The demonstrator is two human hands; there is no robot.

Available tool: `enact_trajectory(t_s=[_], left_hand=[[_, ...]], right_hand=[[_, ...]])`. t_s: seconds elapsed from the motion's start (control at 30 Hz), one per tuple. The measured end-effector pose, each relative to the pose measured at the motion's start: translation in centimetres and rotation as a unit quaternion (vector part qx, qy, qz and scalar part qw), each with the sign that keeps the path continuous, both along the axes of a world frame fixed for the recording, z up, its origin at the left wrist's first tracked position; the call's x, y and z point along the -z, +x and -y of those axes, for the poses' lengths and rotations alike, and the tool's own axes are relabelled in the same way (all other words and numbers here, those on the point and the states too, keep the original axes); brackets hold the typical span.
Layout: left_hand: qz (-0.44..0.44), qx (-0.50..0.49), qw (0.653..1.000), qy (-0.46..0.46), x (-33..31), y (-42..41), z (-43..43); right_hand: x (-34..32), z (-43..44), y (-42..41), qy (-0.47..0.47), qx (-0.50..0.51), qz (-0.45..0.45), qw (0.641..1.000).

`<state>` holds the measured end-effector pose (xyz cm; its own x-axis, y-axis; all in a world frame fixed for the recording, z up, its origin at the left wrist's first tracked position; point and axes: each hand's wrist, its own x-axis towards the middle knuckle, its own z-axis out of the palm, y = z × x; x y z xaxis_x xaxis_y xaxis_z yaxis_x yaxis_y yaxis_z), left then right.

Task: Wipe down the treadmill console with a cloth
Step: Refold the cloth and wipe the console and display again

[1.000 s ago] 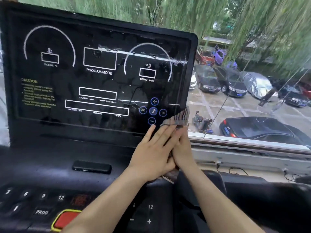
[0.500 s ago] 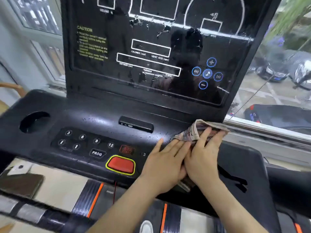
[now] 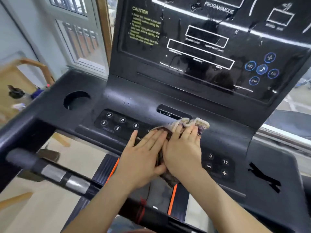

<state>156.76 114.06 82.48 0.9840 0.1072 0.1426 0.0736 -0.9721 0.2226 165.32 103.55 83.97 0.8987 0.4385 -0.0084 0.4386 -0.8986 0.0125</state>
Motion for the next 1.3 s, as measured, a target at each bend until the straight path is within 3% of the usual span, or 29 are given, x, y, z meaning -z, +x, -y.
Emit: enact_trajectory(t_s=[0.1,0.2,0.47,0.57,0.67,0.8,0.97,1.07,1.17,1.3], left_hand=[[-0.008,-0.005,1.000,0.010,0.2,-1.3,-2.4],[-0.009,-0.034,0.999,0.007,0.2,-3.2,-5.9],[-0.014,-0.141,0.989,-0.035,-0.3,-6.1,-14.2],[-0.017,-0.122,0.992,-0.037,-0.2,-5.8,-12.5],[-0.022,-0.114,0.993,-0.031,-0.1,-5.6,-11.2],[0.000,-0.180,0.981,-0.070,-0.3,-6.4,-13.4],[0.059,-0.244,0.963,-0.098,-0.3,-8.5,-14.1],[0.067,-0.300,0.936,-0.173,-1.2,-8.3,-14.4],[0.058,-0.327,0.933,-0.138,-1.5,-6.3,-15.0],[0.025,-0.286,0.950,-0.123,-1.4,0.0,-17.3]], right_hand=[[-0.2,-2.5,-1.4,-0.026,-0.043,-0.018,0.999],[-0.1,-6.0,-2.3,0.019,-0.083,-0.053,0.995],[-0.3,-16.0,-2.5,0.029,-0.281,-0.057,0.957],[-0.9,-13.7,-2.3,0.039,-0.308,-0.039,0.950],[-1.4,-11.8,-0.6,0.024,-0.318,-0.091,0.943],[-1.4,-16.0,-0.1,0.031,-0.307,-0.055,0.950],[-1.2,-20.2,-2.0,0.102,-0.433,-0.067,0.893],[-1.5,-20.3,-1.9,0.114,-0.474,-0.079,0.869],[-2.1,-20.9,1.1,0.068,-0.482,-0.032,0.873],[-2.6,-23.3,5.4,-0.030,-0.428,0.119,0.895]])
